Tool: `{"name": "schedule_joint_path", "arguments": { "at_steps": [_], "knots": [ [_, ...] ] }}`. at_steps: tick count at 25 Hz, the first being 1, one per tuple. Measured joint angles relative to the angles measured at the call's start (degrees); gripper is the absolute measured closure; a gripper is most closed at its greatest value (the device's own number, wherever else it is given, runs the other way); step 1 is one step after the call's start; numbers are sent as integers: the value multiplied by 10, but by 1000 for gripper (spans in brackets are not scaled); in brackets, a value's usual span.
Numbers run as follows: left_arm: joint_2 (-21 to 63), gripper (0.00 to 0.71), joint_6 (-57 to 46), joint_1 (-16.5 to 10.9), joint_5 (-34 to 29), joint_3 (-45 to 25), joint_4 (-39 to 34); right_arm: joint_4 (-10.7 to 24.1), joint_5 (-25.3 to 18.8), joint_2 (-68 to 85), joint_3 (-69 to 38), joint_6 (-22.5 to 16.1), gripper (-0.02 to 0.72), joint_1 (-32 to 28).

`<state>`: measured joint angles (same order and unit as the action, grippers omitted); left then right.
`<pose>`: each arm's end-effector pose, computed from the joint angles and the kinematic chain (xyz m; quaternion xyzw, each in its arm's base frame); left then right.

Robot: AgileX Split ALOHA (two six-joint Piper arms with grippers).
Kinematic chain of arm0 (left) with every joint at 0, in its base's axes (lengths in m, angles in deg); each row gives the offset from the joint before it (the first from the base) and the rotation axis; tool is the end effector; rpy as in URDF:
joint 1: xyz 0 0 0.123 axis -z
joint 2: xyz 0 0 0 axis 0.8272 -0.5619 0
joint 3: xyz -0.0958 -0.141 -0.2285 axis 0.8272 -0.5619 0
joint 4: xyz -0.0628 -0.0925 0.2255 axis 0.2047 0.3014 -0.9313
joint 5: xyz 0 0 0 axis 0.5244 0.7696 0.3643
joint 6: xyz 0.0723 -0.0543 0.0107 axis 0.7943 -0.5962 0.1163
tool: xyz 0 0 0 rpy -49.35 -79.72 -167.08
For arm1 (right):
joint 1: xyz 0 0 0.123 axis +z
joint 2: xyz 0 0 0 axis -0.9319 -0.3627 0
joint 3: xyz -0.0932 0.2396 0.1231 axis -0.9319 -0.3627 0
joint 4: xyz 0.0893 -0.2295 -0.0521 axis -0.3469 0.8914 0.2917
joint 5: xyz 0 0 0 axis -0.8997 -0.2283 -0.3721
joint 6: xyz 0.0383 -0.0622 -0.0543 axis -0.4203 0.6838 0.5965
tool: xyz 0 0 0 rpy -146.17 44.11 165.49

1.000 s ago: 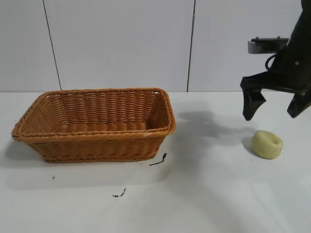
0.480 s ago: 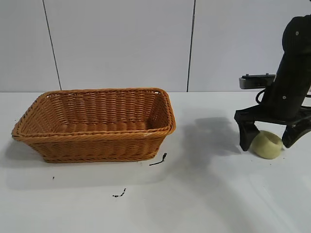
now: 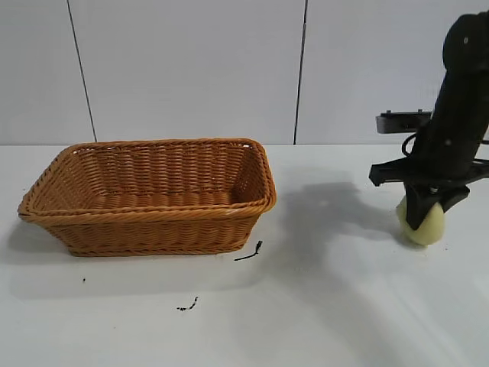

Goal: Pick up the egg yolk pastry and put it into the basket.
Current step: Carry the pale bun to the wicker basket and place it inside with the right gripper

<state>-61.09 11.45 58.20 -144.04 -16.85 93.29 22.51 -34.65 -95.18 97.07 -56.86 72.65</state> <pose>-0.0051 -0.0045 0.2757 0.0024 0.8560 -0.0502 0.5146 0.4216 0.0295 0.2377 -0.0377 0.9861 0.0077 0.1615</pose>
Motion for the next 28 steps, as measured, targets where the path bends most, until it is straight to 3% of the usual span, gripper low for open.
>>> {"name": "schedule_joint_path", "arguments": {
  "at_steps": [6,13,22,28],
  "knots": [
    [0,15,0,0,0,0,0,9,-49,6,85,-6,618,26],
    [0,15,0,0,0,0,0,11,-64,6,152,-26,618,109],
    [0,15,0,0,0,0,0,10,-63,-56,243,-34,621,252],
    [0,15,0,0,0,0,0,8,-15,-129,256,-35,622,322]
  ]
}}
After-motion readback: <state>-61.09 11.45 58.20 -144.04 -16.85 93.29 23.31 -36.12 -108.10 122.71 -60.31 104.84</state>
